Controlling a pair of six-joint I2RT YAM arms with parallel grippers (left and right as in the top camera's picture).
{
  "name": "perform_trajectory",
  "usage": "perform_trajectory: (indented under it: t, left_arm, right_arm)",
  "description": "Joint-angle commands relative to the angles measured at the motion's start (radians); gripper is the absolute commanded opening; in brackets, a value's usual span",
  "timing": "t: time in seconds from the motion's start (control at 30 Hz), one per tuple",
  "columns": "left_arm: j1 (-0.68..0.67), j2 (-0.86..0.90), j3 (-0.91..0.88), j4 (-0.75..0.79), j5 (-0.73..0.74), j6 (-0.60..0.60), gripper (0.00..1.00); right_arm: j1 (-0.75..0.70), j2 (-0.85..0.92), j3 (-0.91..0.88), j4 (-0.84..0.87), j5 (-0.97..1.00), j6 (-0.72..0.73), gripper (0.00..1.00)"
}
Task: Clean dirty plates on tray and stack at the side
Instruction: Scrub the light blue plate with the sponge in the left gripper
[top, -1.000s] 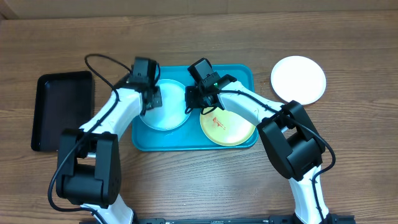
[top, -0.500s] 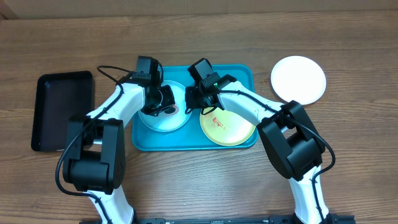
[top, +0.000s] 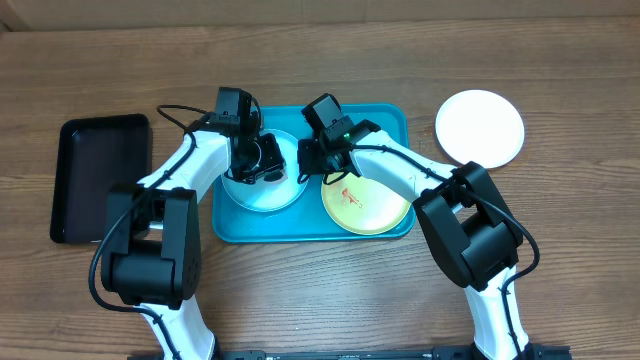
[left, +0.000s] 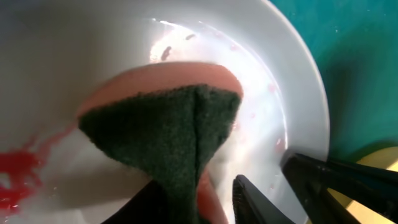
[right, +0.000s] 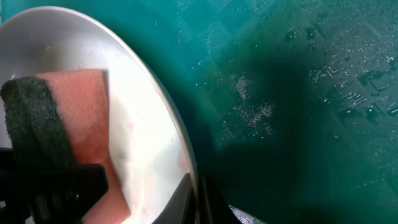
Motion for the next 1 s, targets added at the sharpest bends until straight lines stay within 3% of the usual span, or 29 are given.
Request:
perform_trajectory:
  t: [0.0,0.4,0.67,0.97]
  left_arm:
    - [0.021,0.048,0.015,-0.021,-0.158,0.021,0.31]
    - [0.034,0.048,0.023,0.016,-0.197,-0.018,0.38]
    - [0.035,0.048,0.023,0.020,-0.186,-0.024,0.04]
    - [0.077,0.048,0.029,-0.112,-0.483,-0.025,0.04]
  right_arm:
    - [0.006,-0.003,-0.010,-0.024,0.014,-0.003,0.04]
    - [0.006,-0.003,-0.010,-0.017,0.014,-0.003,0.04]
    - [0.006,-0.003,-0.010,-0.014,0.014,-0.003,0.04]
    - [0.006,-0.003,-0.010,-0.020,0.014,-0.003,0.04]
